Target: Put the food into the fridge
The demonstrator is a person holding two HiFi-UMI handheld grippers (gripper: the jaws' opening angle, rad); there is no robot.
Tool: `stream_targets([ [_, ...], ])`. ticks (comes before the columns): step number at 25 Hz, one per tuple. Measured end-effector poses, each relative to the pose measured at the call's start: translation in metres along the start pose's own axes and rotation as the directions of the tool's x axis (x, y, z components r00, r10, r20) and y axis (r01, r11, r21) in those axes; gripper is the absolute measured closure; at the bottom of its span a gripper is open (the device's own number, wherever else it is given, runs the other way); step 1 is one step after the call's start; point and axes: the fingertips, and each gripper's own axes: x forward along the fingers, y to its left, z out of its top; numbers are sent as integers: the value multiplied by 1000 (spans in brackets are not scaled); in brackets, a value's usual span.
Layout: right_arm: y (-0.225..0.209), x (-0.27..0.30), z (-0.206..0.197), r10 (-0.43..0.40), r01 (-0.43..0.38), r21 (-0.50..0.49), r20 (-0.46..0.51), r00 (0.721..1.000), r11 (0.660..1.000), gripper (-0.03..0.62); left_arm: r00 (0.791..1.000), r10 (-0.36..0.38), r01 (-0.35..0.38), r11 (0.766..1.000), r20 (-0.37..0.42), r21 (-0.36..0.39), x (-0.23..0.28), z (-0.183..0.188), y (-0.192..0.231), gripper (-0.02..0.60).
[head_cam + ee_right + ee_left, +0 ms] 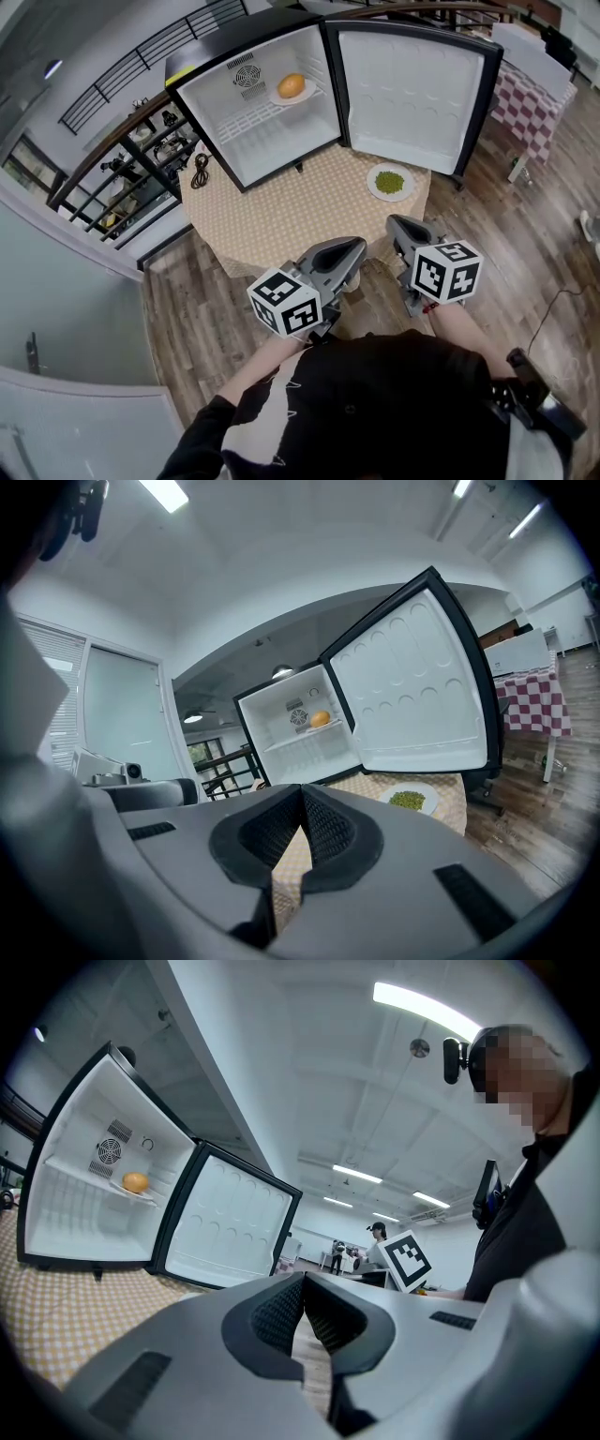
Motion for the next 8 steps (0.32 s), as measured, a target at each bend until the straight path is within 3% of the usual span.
stream_targets([
  [8,11,2,3,-67,67,-3,27,997,998,579,997,-75,75,997,-24,-12,-12,1,1,569],
])
